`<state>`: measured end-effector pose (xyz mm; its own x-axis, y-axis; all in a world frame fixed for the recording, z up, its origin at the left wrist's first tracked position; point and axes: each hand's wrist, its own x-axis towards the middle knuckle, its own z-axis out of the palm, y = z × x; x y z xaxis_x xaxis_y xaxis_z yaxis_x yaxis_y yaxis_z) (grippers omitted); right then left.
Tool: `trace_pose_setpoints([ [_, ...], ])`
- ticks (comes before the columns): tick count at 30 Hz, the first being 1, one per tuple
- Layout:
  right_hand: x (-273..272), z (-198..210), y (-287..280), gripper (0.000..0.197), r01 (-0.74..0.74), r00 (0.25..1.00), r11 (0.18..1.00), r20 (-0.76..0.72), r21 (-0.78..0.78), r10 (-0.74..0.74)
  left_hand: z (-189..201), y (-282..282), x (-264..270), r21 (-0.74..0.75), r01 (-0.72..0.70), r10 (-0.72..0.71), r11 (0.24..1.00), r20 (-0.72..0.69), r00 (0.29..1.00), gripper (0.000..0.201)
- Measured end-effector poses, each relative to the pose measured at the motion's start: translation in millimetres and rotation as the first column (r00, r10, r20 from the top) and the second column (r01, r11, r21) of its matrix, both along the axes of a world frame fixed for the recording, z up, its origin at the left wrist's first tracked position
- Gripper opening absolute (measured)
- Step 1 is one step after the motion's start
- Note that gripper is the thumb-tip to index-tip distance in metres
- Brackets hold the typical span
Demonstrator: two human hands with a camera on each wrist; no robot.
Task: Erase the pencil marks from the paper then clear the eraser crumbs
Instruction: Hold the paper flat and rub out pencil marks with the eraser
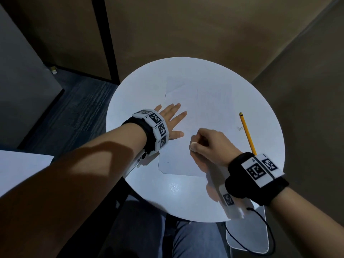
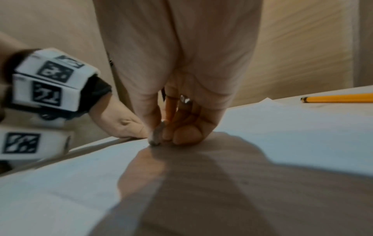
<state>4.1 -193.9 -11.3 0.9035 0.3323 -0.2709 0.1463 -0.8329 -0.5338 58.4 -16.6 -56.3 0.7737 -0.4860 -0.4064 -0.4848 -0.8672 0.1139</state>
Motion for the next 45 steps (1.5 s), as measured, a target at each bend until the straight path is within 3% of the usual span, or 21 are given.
trace_pose_setpoints([
  [4,-1.5,13.3,-5.3,0.024,-0.139,0.979,0.988,-0.159,-0.064,0.128,-0.9,-0.5,0.1,0.007,0.001,-0.001,1.0,-0.003,1.0,0.07],
  [8,15.9,9.7,5.0,0.014,0.032,0.999,0.999,-0.035,0.019,-0.031,-0.6,-0.6,-0.5,-0.003,0.002,-0.002,1.0,-0.002,1.0,0.07],
  [10,11.7,3.6,10.8,0.014,0.037,0.999,0.999,0.022,0.017,-0.037,-0.7,-0.5,-0.3,-0.006,0.002,-0.002,1.0,-0.001,1.0,0.07],
  [12,2.0,1.8,9.5,0.023,-0.046,0.999,0.999,0.015,-0.008,0.046,-1.1,-0.2,0.5,0.0,0.001,-0.001,1.0,0.001,1.0,0.07],
  [15,-3.9,11.2,4.8,0.028,-0.168,0.98,0.982,-0.124,-0.081,0.158,-1.3,0.2,0.2,0.001,0.002,-0.002,1.0,-0.006,1.0,0.071],
  [20,10.6,6.5,12.8,0.015,0.035,0.999,0.999,0.03,0.003,-0.035,-0.1,-0.2,-0.7,-0.004,-0.003,0.003,1.0,0.003,1.0,0.07],
  [23,1.4,2.3,9.6,0.029,-0.049,0.999,0.998,0.006,-0.037,0.05,-1.4,0.1,-0.2,0.0,0.005,-0.005,1.0,0.002,1.0,0.07],
  [26,-1.6,12.0,7.8,0.021,-0.149,0.982,0.986,-0.127,-0.069,0.139,-2.2,1.2,1.1,0.004,0.003,-0.003,1.0,0.005,1.0,0.07],
  [29,10.6,9.4,17.2,0.01,-0.043,0.999,0.999,-0.016,-0.019,0.042,-1.9,0.9,1.6,0.001,0.005,-0.005,1.0,0.01,1.0,0.07],
  [32,5.0,-1.2,25.4,0.014,0.02,0.998,1.0,0.055,0.004,-0.02,-2.5,-0.5,-0.8,0.0,0.006,-0.006,1.0,0.021,1.0,0.07],
  [37,-8.7,4.5,15.1,0.029,-0.168,0.986,0.981,-0.03,-0.1,0.166,-4.0,0.7,2.5,-0.014,-0.012,0.012,1.0,-0.007,1.0,0.071],
  [40,-2.5,11.5,15.7,0.035,-0.214,0.974,0.967,-0.107,-0.138,0.201,-0.5,-4.5,5.8,-0.048,-0.044,0.044,0.998,-0.007,0.999,0.064],
  [42,0.6,11.3,15.8,0.028,-0.187,0.973,0.976,-0.156,-0.111,0.169,7.2,-7.6,9.5,-0.071,-0.059,0.061,0.996,0.027,0.998,0.055],
  [45,5.4,11.6,14.4,0.006,0.014,0.981,0.998,-0.193,0.061,-0.002,10.7,-4.4,13.6,-0.042,-0.009,0.011,0.999,0.041,0.999,0.057],
])
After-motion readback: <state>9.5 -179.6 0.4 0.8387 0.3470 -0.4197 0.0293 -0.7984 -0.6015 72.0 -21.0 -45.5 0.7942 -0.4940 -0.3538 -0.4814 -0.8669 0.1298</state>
